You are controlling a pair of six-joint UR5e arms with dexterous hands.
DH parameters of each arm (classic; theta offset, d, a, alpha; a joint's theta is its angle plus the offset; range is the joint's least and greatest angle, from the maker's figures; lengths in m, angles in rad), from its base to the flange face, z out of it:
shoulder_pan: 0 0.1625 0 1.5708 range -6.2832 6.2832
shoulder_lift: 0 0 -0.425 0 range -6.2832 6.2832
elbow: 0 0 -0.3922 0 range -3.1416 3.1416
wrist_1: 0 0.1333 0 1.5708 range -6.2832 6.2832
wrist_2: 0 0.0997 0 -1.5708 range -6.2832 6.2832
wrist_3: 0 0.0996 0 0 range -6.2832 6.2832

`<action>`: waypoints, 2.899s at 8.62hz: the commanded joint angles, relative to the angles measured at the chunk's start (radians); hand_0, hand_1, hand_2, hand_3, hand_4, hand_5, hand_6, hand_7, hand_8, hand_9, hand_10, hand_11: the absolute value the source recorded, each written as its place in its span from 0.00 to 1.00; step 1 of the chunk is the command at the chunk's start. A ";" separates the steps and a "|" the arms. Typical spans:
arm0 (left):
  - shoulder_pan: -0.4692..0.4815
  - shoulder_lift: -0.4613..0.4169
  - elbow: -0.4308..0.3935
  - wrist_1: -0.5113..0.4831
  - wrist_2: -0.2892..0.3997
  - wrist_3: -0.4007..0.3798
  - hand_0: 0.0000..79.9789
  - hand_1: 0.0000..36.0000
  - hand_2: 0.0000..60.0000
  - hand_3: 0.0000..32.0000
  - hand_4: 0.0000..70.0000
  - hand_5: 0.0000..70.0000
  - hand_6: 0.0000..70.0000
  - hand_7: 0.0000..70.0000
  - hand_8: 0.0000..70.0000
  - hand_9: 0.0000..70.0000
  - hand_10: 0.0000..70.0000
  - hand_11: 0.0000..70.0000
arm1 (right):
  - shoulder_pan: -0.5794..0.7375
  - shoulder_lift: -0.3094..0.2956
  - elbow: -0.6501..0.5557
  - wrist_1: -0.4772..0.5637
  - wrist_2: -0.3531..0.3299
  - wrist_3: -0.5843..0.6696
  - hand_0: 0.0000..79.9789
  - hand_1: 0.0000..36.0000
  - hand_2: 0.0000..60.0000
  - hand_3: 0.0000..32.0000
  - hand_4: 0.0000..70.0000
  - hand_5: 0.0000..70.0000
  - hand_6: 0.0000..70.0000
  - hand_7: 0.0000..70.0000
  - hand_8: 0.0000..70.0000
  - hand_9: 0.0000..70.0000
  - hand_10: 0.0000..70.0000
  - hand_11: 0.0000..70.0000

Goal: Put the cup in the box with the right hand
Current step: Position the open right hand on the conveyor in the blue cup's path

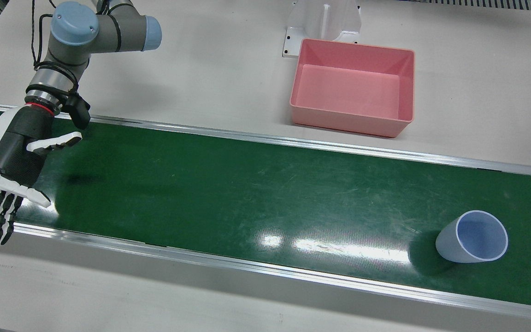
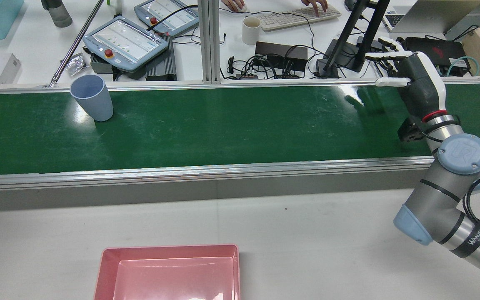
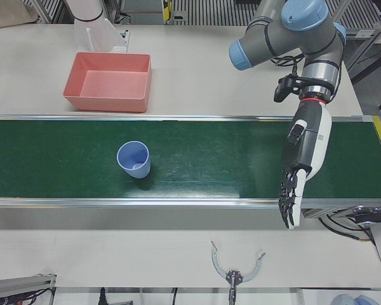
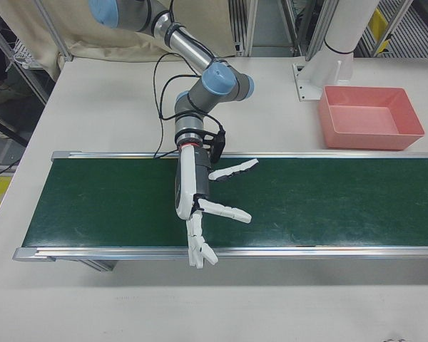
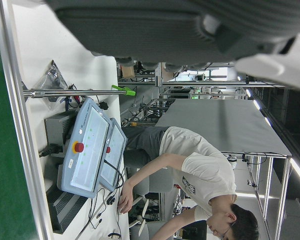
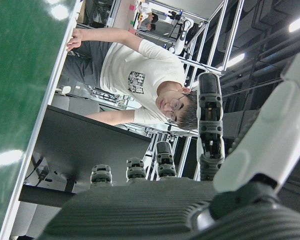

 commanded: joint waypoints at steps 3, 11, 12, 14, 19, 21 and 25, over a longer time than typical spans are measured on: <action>-0.001 0.000 0.000 0.000 0.000 0.000 0.00 0.00 0.00 0.00 0.00 0.00 0.00 0.00 0.00 0.00 0.00 0.00 | 0.011 0.034 -0.030 0.010 -0.027 -0.005 0.59 0.00 0.00 0.52 0.67 0.01 0.03 0.33 0.05 0.11 0.02 0.04; 0.000 0.000 0.000 0.000 0.000 0.000 0.00 0.00 0.00 0.00 0.00 0.00 0.00 0.00 0.00 0.00 0.00 0.00 | -0.020 0.031 -0.023 0.006 -0.064 -0.006 0.57 0.00 0.00 0.72 0.57 0.00 0.02 0.32 0.04 0.10 0.01 0.01; -0.001 0.000 0.000 0.000 0.000 0.000 0.00 0.00 0.00 0.00 0.00 0.00 0.00 0.00 0.00 0.00 0.00 0.00 | -0.020 0.032 -0.025 0.006 -0.068 -0.008 0.57 0.00 0.00 0.70 0.60 0.00 0.02 0.33 0.04 0.11 0.01 0.01; 0.000 0.000 0.000 0.000 0.000 0.000 0.00 0.00 0.00 0.00 0.00 0.00 0.00 0.00 0.00 0.00 0.00 0.00 | -0.031 0.037 -0.025 0.006 -0.070 -0.014 0.57 0.00 0.00 0.69 0.61 0.00 0.02 0.33 0.04 0.11 0.00 0.00; -0.001 0.000 0.000 0.000 0.000 0.000 0.00 0.00 0.00 0.00 0.00 0.00 0.00 0.00 0.00 0.00 0.00 0.00 | -0.041 0.084 -0.019 -0.005 -0.070 -0.098 0.57 0.00 0.00 0.71 0.66 0.00 0.02 0.35 0.03 0.11 0.00 0.00; 0.000 0.000 0.000 0.000 0.000 0.000 0.00 0.00 0.00 0.00 0.00 0.00 0.00 0.00 0.00 0.00 0.00 0.00 | -0.046 0.084 -0.017 -0.048 -0.080 -0.136 0.58 0.00 0.00 0.72 0.67 0.00 0.02 0.35 0.03 0.11 0.00 0.00; 0.000 0.000 0.000 0.000 0.000 0.000 0.00 0.00 0.00 0.00 0.00 0.00 0.00 0.00 0.00 0.00 0.00 0.00 | -0.047 0.084 -0.023 -0.048 -0.082 -0.189 0.58 0.00 0.00 0.72 0.64 0.00 0.02 0.34 0.03 0.11 0.00 0.00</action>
